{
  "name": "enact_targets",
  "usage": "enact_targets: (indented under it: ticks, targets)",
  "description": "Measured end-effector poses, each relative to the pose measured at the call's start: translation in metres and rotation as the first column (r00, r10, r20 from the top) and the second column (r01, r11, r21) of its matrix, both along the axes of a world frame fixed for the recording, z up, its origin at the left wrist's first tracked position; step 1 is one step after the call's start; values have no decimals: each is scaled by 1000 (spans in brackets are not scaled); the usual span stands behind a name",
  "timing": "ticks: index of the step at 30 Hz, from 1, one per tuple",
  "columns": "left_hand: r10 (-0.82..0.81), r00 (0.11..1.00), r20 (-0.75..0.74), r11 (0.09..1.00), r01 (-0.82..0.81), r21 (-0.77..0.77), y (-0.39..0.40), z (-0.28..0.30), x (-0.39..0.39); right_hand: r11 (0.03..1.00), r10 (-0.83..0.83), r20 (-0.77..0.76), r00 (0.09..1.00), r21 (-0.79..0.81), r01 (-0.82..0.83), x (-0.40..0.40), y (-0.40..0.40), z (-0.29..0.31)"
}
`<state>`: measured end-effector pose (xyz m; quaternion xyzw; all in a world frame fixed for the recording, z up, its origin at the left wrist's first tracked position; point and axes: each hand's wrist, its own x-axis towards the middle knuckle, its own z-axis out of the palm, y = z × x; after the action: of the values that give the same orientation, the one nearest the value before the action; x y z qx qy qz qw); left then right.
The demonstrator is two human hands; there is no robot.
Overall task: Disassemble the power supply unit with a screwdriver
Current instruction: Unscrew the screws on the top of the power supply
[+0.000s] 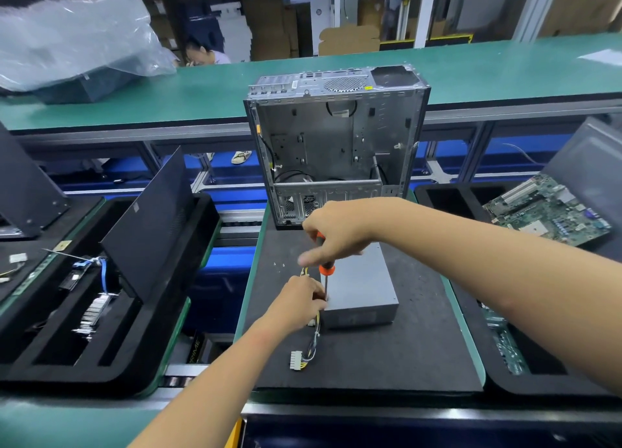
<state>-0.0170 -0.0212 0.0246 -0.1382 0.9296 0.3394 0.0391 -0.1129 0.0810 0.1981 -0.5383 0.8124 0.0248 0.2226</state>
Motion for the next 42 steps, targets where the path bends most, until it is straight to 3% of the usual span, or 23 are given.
enact_targets:
  ticks: [4,11,16,22,25,29,32,35,42]
  targets:
    - [-8,1000,4,1000,8,-25,-1,-2,0,999,9,-94,996,-32,-12,0,-6,-3]
    - [21,999,-27,1000,-21,13,1,-3,1,987,109,-29,994,-116,-112,1,-2,-3]
    - [18,999,-40,1000,-18,-8,0,-5,1,999,40,-225,974,22,-36,3,-8,-6]
    - [21,999,-38,1000,-21,3,0,-3,3,974,152,-12,988,-171,-152,2,-4,-6]
    - [15,1000,-24,1000,-16,-15,1,-2,2,986,93,-22,995,-137,-95,-1,-4,-7]
    - [-10,1000,-10,998,9,-63,2,0,2,998,13,-164,986,-56,-23,1,-4,-6]
    - [-31,999,10,994,32,-106,1,1,1,988,81,-39,996,-132,-86,1,0,-2]
    - [-57,997,50,982,65,-178,3,2,0,990,45,74,996,-137,-35,-3,5,1]
    - [-110,985,132,934,148,-326,9,3,-2,992,-57,66,996,-108,64,-9,14,-2]
